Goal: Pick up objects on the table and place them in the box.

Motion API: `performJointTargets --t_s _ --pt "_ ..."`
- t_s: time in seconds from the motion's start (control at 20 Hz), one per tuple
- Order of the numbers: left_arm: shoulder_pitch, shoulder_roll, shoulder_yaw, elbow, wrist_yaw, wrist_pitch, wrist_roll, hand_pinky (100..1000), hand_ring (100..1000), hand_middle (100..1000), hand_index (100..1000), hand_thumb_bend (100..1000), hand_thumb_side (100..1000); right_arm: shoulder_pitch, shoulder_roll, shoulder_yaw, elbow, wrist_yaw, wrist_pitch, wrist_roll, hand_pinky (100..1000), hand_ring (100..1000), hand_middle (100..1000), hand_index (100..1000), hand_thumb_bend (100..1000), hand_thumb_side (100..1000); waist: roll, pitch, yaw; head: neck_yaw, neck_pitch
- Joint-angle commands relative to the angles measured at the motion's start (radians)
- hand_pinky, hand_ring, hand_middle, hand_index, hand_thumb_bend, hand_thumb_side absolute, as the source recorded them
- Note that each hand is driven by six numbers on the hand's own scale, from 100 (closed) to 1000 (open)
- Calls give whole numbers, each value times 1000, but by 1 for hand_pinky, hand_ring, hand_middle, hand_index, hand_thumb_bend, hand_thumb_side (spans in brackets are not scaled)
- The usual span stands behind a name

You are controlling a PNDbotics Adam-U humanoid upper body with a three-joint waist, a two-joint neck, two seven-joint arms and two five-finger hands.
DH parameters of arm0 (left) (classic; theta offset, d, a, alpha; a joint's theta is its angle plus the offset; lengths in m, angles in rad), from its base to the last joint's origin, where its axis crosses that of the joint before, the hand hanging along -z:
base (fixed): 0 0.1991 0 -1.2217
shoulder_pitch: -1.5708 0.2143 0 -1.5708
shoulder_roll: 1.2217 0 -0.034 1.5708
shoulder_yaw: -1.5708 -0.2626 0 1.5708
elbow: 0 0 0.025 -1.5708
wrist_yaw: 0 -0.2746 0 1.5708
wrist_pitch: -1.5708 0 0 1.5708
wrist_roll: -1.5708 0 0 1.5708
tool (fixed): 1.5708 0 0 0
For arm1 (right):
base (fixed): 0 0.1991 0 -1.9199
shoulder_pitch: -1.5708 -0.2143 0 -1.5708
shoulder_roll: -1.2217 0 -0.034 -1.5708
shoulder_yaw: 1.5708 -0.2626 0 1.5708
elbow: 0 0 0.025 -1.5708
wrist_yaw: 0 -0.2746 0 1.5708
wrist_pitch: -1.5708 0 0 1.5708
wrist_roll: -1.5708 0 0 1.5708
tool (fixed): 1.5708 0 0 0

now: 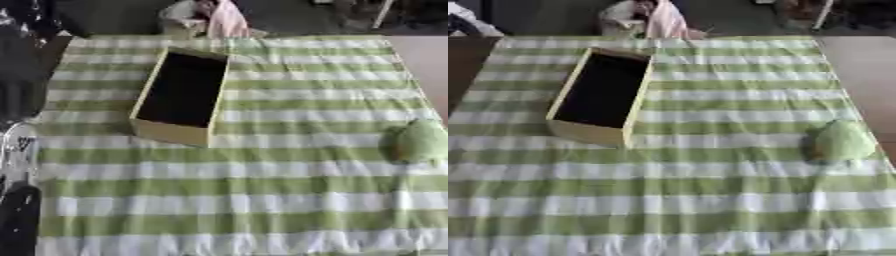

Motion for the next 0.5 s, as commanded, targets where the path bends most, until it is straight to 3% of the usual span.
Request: performJointTargets --t_s 0.05,0.5 --pt "-14 19 0 -19 0 -2 -2 517 739 693 787 100 725 -3 -54 -1 -6 7 -7 12 911 823 802 872 100 1000 -2 -15 -1 -1 6" --pt "-15 19 -3 -19 1 0 -6 516 739 694 787 100 725 11 -76 52 9 21 -33 87 939 846 821 878 100 1000 -1 -14 1 -5 3"
